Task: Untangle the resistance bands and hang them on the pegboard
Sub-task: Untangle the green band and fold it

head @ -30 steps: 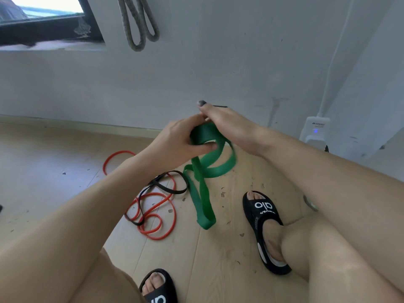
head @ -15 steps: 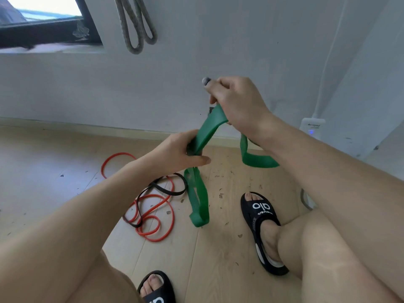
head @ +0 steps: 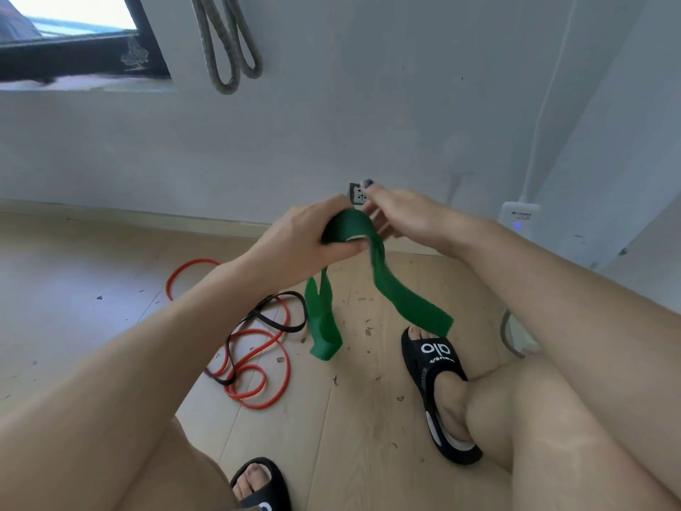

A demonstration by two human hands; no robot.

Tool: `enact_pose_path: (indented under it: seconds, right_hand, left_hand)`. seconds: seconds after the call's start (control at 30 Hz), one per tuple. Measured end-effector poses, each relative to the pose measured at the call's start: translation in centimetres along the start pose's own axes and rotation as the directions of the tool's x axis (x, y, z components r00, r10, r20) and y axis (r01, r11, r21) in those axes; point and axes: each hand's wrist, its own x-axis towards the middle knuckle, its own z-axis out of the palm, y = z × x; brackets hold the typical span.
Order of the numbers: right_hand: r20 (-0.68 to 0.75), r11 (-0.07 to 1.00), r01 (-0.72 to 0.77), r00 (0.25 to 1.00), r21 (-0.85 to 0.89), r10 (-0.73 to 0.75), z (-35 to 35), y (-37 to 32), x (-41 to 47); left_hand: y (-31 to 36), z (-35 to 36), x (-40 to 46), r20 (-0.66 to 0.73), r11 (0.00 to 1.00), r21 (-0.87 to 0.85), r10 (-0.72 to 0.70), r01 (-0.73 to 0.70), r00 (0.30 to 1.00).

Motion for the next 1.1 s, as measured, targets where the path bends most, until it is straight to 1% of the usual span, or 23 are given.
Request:
enact_pose_path:
  seconds: [0.03, 0.07, 0.1, 0.17, 0.23, 0.3, 0.33, 0.4, 0.47, 0.53, 0.6, 0.67, 0.7, 0.77, 0.83, 0.9, 0.93, 0.97, 1.0, 1.03, 1.1]
  right_hand:
    - [0.021, 0.995, 0.054, 0.998, 0.084, -0.056, 0.4, -0.4, -0.2]
    - [0.033, 0.986, 0.105, 0.993, 0.133, -0.110, 0.9, -0.7, -0.1]
    - [0.036, 0.979, 0.143, 0.988, 0.144, -0.150, 1.3, -0.9, -0.2]
    - [-0.008, 0.981, 0.169, 0.985, 0.099, -0.170, 1.8, -1.3, -0.1]
    - [-0.102, 0.983, 0.181, 0.978, 0.001, -0.180, 1.7, -1.8, -0.1]
    - [-0.204, 0.971, 0.225, 0.950, -0.082, -0.238, 1.3, -2.0, -0.1]
    - [-0.238, 0.964, 0.249, 0.934, -0.096, -0.265, 1.2, -2.1, -0.1]
    - [-0.284, 0.952, 0.295, 0.909, -0.080, -0.305, 1.1, -2.5, -0.1]
    - [-0.340, 0.944, 0.330, 0.885, -0.026, -0.319, 1.0, -2.8, -0.2]
    - [-0.409, 0.936, 0.349, 0.861, 0.046, -0.301, 0.4, -3.3, -0.5]
    - [-0.490, 0.925, 0.363, 0.830, 0.111, -0.267, -0.3, -3.7, -1.0]
    - [-0.552, 0.912, 0.383, 0.797, 0.149, -0.244, -1.2, -3.7, -1.4]
    - [-0.560, 0.915, 0.375, 0.795, 0.149, -0.234, -1.6, -3.5, -1.6]
    - [-0.531, 0.952, 0.295, 0.821, 0.083, -0.208, -2.2, -2.7, -1.7]
    - [-0.443, 0.990, 0.143, 0.887, -0.009, -0.132, -2.6, -1.4, -1.5]
    - [-0.261, 0.998, -0.037, 0.965, -0.055, 0.021, -2.6, -0.1, -1.3]
    - [-0.153, 0.994, -0.098, 0.984, -0.045, 0.090, -2.4, 0.4, -1.2]
    - [-0.054, 0.992, -0.130, 0.990, -0.002, 0.129, -2.1, 0.9, -1.1]
    - [0.030, 0.989, -0.138, 0.990, 0.056, 0.136, -1.7, 1.2, -1.1]
    - [0.089, 0.987, -0.123, 0.989, 0.104, 0.114, -1.3, 1.4, -1.0]
    - [0.134, 0.983, -0.040, 0.991, 0.180, 0.016, -0.3, 1.1, -0.8]
  left_hand:
    - [0.2, 0.2, 0.0, 0.004, 1.000, -0.016, 0.009, -0.009, 1.000]
    - [0.4, 0.4, 0.1, -0.012, 0.999, -0.044, 0.008, -0.008, 1.000]
    - [0.5, 0.4, 0.1, -0.040, 0.997, -0.071, -0.004, 0.002, 0.999]
    - [0.8, 0.2, 0.2, -0.092, 0.994, -0.104, -0.047, 0.038, 0.995]
    - [0.9, 0.2, 0.3, -0.123, 0.986, -0.155, -0.079, 0.059, 0.989]
    - [0.9, 0.3, 0.2, -0.124, 0.982, -0.179, -0.090, 0.066, 0.988]
    - [0.8, 0.3, 0.1, -0.117, 0.984, -0.165, -0.089, 0.069, 0.989]
    - [0.3, 0.3, 0.1, -0.090, 0.989, -0.121, -0.097, 0.086, 0.991]
    - [-0.4, 0.5, 0.2, -0.040, 0.990, -0.106, -0.101, 0.097, 0.994]
    - [-1.1, 0.8, 0.0, 0.052, 0.991, -0.070, -0.111, 0.115, 0.992]
    - [-2.1, 1.4, -0.2, 0.155, 0.989, 0.002, -0.145, 0.146, 0.977]
    - [-2.8, 1.9, -0.5, 0.194, 0.986, 0.038, -0.167, 0.162, 0.967]
    - [-3.1, 2.0, -0.5, 0.181, 0.985, 0.039, -0.170, 0.165, 0.969]
    - [-3.1, 1.9, -0.5, 0.130, 0.984, 0.031, -0.178, 0.176, 0.975]
    - [-2.6, 1.4, -0.5, 0.081, 0.981, -0.005, -0.195, 0.196, 0.977]
    - [-1.9, 0.6, -0.4, 0.005, 0.977, -0.064, -0.202, 0.202, 0.979]
    - [-1.5, 0.2, -0.4, -0.038, 0.977, -0.090, -0.196, 0.192, 0.980]
    - [-1.1, -0.2, -0.4, -0.074, 0.979, -0.107, -0.182, 0.173, 0.981]
    - [-0.5, -0.5, -0.3, -0.096, 0.982, -0.110, -0.162, 0.152, 0.982]
    - [0.0, -0.7, -0.3, -0.102, 0.986, -0.100, -0.144, 0.134, 0.984]
    - [1.0, -0.6, -0.3, -0.088, 0.990, -0.089, -0.114, 0.106, 0.989]
